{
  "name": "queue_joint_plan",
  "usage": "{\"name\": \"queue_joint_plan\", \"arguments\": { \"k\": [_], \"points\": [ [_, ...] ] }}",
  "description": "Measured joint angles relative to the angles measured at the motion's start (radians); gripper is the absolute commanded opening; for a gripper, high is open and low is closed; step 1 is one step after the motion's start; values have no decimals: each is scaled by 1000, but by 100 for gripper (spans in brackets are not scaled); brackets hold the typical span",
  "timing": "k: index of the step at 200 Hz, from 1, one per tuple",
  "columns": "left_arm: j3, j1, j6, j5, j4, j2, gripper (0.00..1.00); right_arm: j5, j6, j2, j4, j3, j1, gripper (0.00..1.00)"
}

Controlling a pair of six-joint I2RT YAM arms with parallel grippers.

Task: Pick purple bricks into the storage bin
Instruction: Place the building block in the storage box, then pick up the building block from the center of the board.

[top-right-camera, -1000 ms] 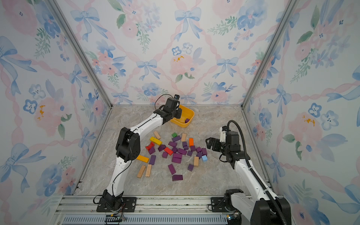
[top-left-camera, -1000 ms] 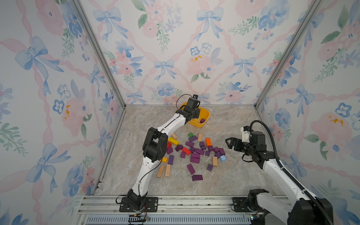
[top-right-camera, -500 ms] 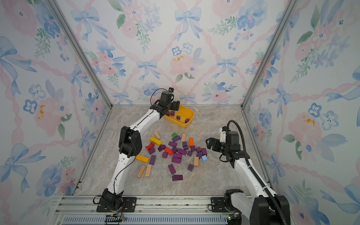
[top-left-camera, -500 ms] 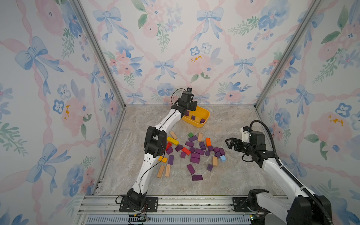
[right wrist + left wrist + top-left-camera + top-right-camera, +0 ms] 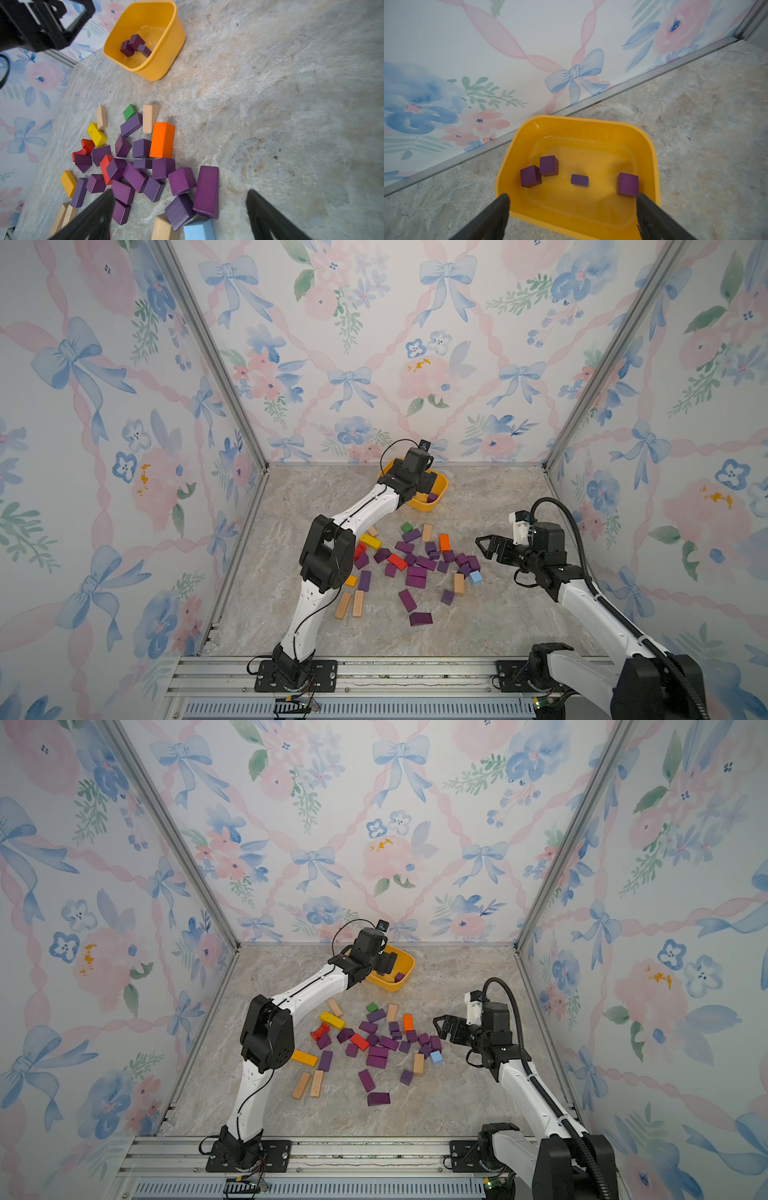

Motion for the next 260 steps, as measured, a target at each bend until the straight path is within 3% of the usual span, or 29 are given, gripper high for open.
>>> {"name": "queue_joint_plan", "arguments": {
  "k": [51,108,151,233,260],
  "points": [
    [-208,-84,34,-73,76,-186,97,-41,1,11,25,0,0,97],
    [-898,-131,28,-180,433,-597,98,-35,-14,-25,-10,2,-8,97],
    [-1103,-130,6,-185,549,-825,98,-13,-15,-38,-33,20,16,97],
    [-1456,-147,-146,-136,595,-1218,98,225,-17,-171,-252,97,360,100],
    [-1524,-153,-182,-60,566,-1273,98,298,10,-204,-319,96,457,93]
  ]
}}
